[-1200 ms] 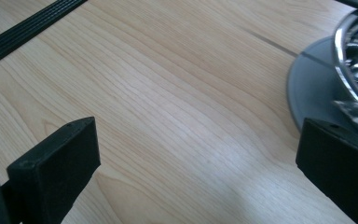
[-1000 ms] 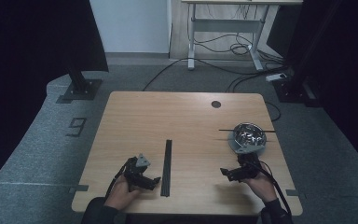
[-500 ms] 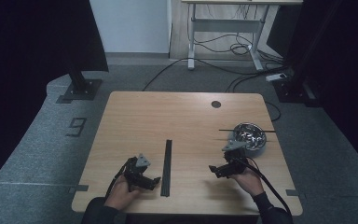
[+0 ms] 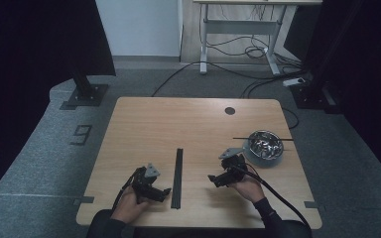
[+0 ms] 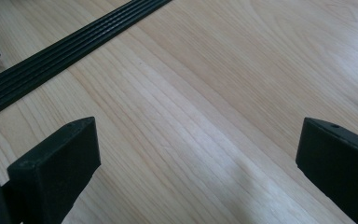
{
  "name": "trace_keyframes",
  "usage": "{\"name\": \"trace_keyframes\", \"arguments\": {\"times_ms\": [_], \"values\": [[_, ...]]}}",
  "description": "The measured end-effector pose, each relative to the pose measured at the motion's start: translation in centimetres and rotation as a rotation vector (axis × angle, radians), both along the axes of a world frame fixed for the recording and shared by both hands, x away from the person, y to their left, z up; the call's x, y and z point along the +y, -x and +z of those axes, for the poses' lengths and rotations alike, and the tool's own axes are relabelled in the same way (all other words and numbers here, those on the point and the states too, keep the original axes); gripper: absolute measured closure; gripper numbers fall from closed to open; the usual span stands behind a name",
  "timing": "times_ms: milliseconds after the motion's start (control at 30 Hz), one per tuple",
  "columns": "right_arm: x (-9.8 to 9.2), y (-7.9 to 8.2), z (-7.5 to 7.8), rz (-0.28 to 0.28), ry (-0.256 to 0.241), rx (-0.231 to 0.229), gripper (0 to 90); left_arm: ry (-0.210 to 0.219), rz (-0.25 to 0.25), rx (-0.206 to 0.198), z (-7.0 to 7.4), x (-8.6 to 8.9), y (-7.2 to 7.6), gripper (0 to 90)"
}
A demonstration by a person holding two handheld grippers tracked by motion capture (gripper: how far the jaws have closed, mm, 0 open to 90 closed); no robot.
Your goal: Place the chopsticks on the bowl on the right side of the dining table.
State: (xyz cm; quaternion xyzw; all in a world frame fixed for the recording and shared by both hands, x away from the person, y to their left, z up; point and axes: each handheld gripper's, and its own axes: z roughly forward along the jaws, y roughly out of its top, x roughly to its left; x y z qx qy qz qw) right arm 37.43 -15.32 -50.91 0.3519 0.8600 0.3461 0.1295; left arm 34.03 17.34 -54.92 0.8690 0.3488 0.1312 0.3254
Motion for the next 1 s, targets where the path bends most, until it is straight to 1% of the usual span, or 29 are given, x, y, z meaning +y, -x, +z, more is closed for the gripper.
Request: {"name": "trace_keyframes", "arguments": {"times_ms": [33, 67, 133, 200, 233, 267, 367, 467, 533, 633, 667, 767, 833, 867, 967, 1000], "values": [[0.0, 0.0, 0.0, 0.0, 0.0, 0.0, 0.0, 0.0, 0.0, 0.0, 0.0, 0.0, 0.0, 0.0], [0.6, -0.1, -0.1, 0.012, 0.005, 0.001, 0.0, 0.0, 0.0, 0.0, 0.0, 0.0, 0.0, 0.0], [0.8, -0.2, -0.2, 0.017, 0.003, 0.003, 0.0, 0.0, 0.0, 0.0, 0.0, 0.0, 0.0, 0.0], [1.7, -0.3, -0.5, 0.025, 0.011, 0.008, 0.0, -0.001, -0.001, 0.0, 0.0, 0.0, 0.0, 0.0], [1.7, -0.3, -0.5, 0.025, 0.011, 0.008, 0.0, -0.001, -0.001, 0.0, 0.0, 0.0, 0.0, 0.0], [2.2, -0.3, -0.6, 0.035, 0.016, 0.01, 0.0, -0.002, -0.001, 0.0, 0.0, 0.0, 0.0, 0.0], [2.7, -0.4, -0.7, 0.038, 0.007, 0.011, 0.0, -0.002, -0.001, 0.0, 0.0, 0.0, 0.0, 0.0], [3.5, -0.6, -1.0, 0.043, 0.016, 0.011, 0.0, -0.002, -0.001, 0.0, 0.0, 0.0, 0.0, 0.0], [3.7, -0.6, -1.0, 0.047, 0.017, 0.012, 0.0, -0.001, 0.0, 0.0, 0.0, 0.0, 0.0, 0.0], [4.4, -0.6, -1.1, 0.058, 0.005, 0.013, 0.0, -0.001, -0.001, 0.0, 0.0, 0.0, 0.0, 0.0], [4.8, -0.6, -1.2, 0.064, 0.015, 0.014, 0.0, -0.001, -0.001, 0.0, 0.0, 0.0, 0.0, 0.0], [5.3, -0.6, -1.3, 0.071, 0.024, 0.007, 0.0, -0.001, -0.001, 0.0, 0.0, 0.0, 0.0, 0.0], [5.6, -0.6, -1.3, 0.079, 0.015, 0.009, 0.0, -0.002, -0.001, 0.0, 0.0, 0.0, 0.0, 0.0], [6.1, -0.6, -1.3, 0.082, 0.018, 0.007, 0.0, -0.001, -0.001, 0.001, 0.0, 0.0, 0.0, 0.0], [6.5, -0.6, -1.3, 0.093, 0.025, 0.006, 0.0, -0.002, -0.001, 0.001, 0.0, 0.0, 0.0, 0.0], [7.0, -0.6, -1.4, 0.102, 0.026, 0.002, 0.0, -0.002, -0.001, 0.0, 0.0, 0.0, 0.0, 0.0]]}}
